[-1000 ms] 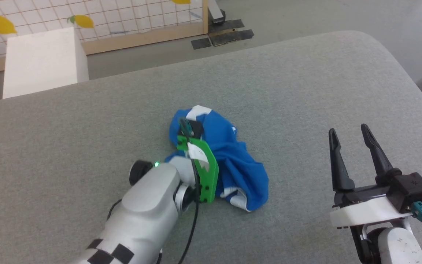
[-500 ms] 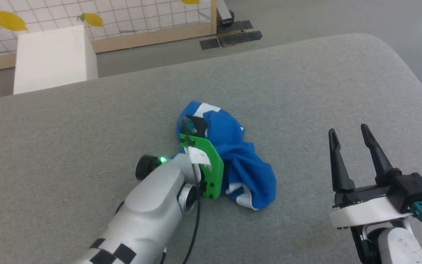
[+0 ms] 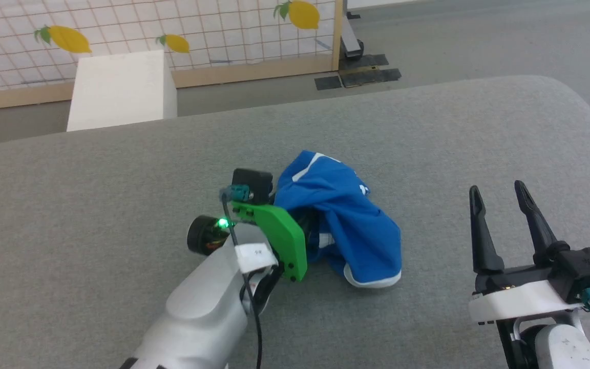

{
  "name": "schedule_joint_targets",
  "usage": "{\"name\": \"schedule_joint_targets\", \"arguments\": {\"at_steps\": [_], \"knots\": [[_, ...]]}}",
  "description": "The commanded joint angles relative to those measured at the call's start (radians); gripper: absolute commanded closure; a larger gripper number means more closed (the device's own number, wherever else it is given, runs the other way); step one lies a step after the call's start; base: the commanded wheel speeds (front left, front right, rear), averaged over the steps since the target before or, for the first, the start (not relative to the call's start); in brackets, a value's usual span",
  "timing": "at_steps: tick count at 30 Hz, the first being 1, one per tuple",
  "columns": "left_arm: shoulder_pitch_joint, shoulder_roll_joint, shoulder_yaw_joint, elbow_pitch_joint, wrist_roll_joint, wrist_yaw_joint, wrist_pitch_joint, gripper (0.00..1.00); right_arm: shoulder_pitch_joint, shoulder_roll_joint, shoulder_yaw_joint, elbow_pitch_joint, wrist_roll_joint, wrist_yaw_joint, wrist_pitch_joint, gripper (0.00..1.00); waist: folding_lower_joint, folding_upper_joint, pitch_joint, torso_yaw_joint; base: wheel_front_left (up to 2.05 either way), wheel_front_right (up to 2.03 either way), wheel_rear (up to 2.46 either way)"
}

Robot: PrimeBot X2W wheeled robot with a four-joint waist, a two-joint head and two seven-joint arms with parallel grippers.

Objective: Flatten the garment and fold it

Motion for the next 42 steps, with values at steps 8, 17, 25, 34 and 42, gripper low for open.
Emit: {"name": "schedule_joint_targets", "arguments": {"at_steps": [8,17,25,34,42], "knots": [[0.151,0.100,-0.009,-0.104,-0.005,0.022,0.013,0.00,0.023,0.000,-0.011,-0.009,-0.001,0.006,-0.005,0.00,0.0000,0.0000,-0.021,0.045,0.00,0.00,0.00],[0.300,0.259,-0.057,-0.286,-0.003,0.057,0.167,0.00,0.029,0.000,-0.027,-0.019,0.003,0.006,-0.005,0.00,0.0000,0.0000,-0.011,0.077,0.00,0.00,0.00],[0.366,0.414,-0.033,-0.542,0.018,0.127,0.215,0.00,0.023,0.000,-0.033,-0.019,0.005,0.006,-0.005,0.00,0.0000,0.0000,-0.001,0.102,0.00,0.00,0.00],[0.451,0.403,0.169,-0.688,0.002,0.239,-0.135,0.00,0.026,0.000,-0.037,-0.016,0.005,0.006,-0.005,0.00,0.0000,0.0000,-0.015,0.110,0.00,0.00,0.00],[0.518,0.285,0.407,-0.722,0.076,0.193,-0.233,0.00,0.039,0.000,-0.054,-0.023,0.000,0.006,-0.005,0.00,0.0000,0.0000,-0.030,0.122,0.00,0.00,0.00]]}}
